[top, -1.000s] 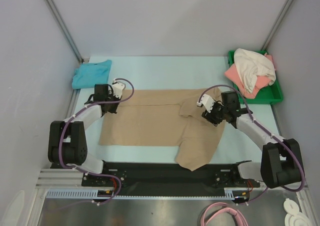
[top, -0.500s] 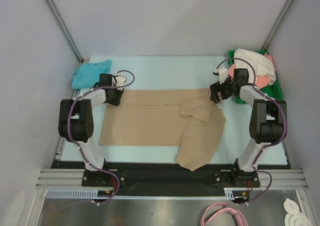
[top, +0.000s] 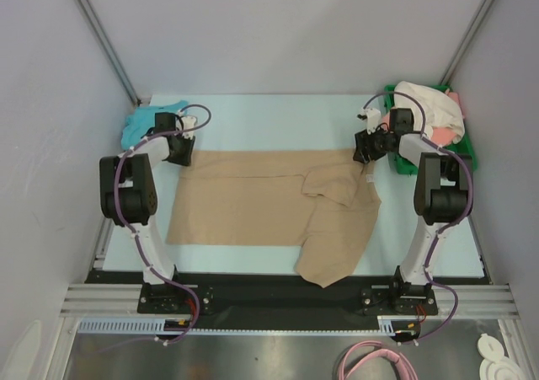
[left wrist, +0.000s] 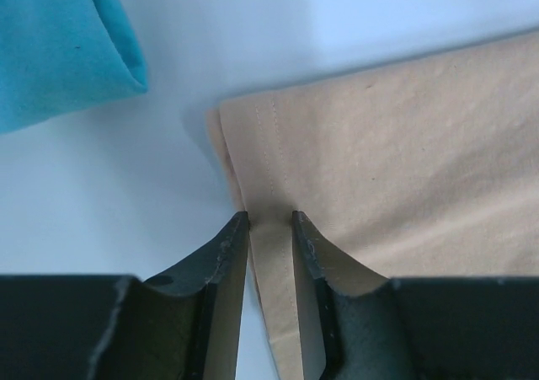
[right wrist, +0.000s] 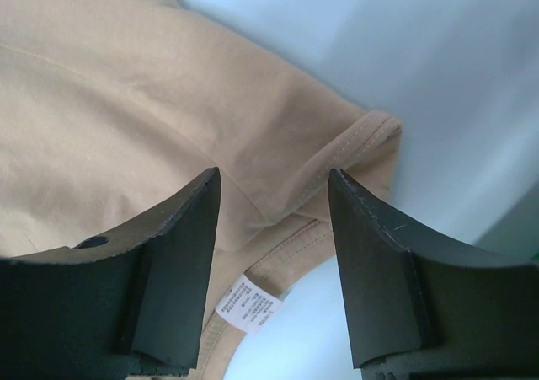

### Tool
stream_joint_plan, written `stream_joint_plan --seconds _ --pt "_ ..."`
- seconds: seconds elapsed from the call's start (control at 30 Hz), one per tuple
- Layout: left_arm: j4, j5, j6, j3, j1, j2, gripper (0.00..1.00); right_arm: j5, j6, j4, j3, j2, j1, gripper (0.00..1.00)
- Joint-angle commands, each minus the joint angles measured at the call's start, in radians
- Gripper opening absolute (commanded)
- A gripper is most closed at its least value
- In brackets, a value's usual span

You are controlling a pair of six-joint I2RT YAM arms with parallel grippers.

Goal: Fold and stack the t-shirts
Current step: Fold the tshirt

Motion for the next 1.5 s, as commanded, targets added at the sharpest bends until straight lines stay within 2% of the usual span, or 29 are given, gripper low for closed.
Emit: stream_joint_plan --seconds 0.0,0.07,0.13,0.17,0.2,0.23,0.27,0.33,0.4,0.67,1.03,1.1,1.13,1.17,1.2,1.3,1.47 --pt "-0.050 0.011 -0.029 0.071 0.009 0.038 0.32 -0.004 0.028 -0.012 0.071 0.032 -0.004 0.58" --pt "-0.072 0.016 -0.034 0.111 0.016 0.065 0.33 0.002 0.031 -0.027 0.105 0.047 -0.004 0.56" --pt "-0.089 0.017 -0.040 0.132 0.018 0.081 0.32 -0.001 0.028 -0.053 0.126 0.069 -0.004 0.42" --pt "-0.092 0.020 -0.040 0.138 0.018 0.088 0.28 -0.001 0.028 -0.058 0.134 0.075 -0.004 0.38" --pt "-0.102 0.023 -0.040 0.144 0.019 0.093 0.23 0.004 0.028 -0.069 0.151 0.086 -0.004 0.25" --pt "-0.107 0.023 -0.040 0.157 0.021 0.101 0.11 0.007 0.030 -0.076 0.157 0.093 -0.003 0.19" --pt "-0.110 0.025 -0.042 0.161 0.022 0.108 0.07 0.012 0.033 -0.079 0.165 0.098 -0.003 0.14" --pt "-0.118 0.026 -0.040 0.172 0.025 0.114 0.00 0.019 0.036 -0.096 0.189 0.116 -0.003 0.07" --pt "-0.116 0.026 -0.040 0.171 0.026 0.115 0.00 0.028 0.036 -0.118 0.217 0.130 -0.003 0.00" --pt "-0.119 0.011 -0.040 0.193 0.026 0.121 0.01 0.050 0.034 -0.118 0.251 0.156 -0.001 0.00" --pt "-0.211 0.026 -0.052 0.370 0.024 0.220 0.00 0.067 0.039 -0.187 0.383 0.238 -0.009 0.00" --pt "-0.216 0.042 -0.054 0.367 0.026 0.217 0.00 0.061 0.050 -0.184 0.364 0.227 -0.012 0.13" --pt "-0.207 0.051 -0.057 0.338 0.026 0.196 0.01 0.055 0.082 -0.140 0.305 0.157 -0.024 0.21" --pt "-0.207 0.051 -0.057 0.338 0.026 0.196 0.01 0.055 0.082 -0.139 0.304 0.156 -0.027 0.21" --pt "-0.195 0.053 -0.055 0.330 0.026 0.190 0.00 0.058 0.094 -0.107 0.288 0.140 -0.032 0.29" --pt "-0.194 0.054 -0.054 0.315 0.026 0.180 0.00 0.068 0.103 -0.127 0.272 0.107 -0.035 0.33" --pt "-0.184 0.068 -0.058 0.289 0.026 0.164 0.00 0.076 0.090 -0.184 0.272 0.101 -0.036 0.34"
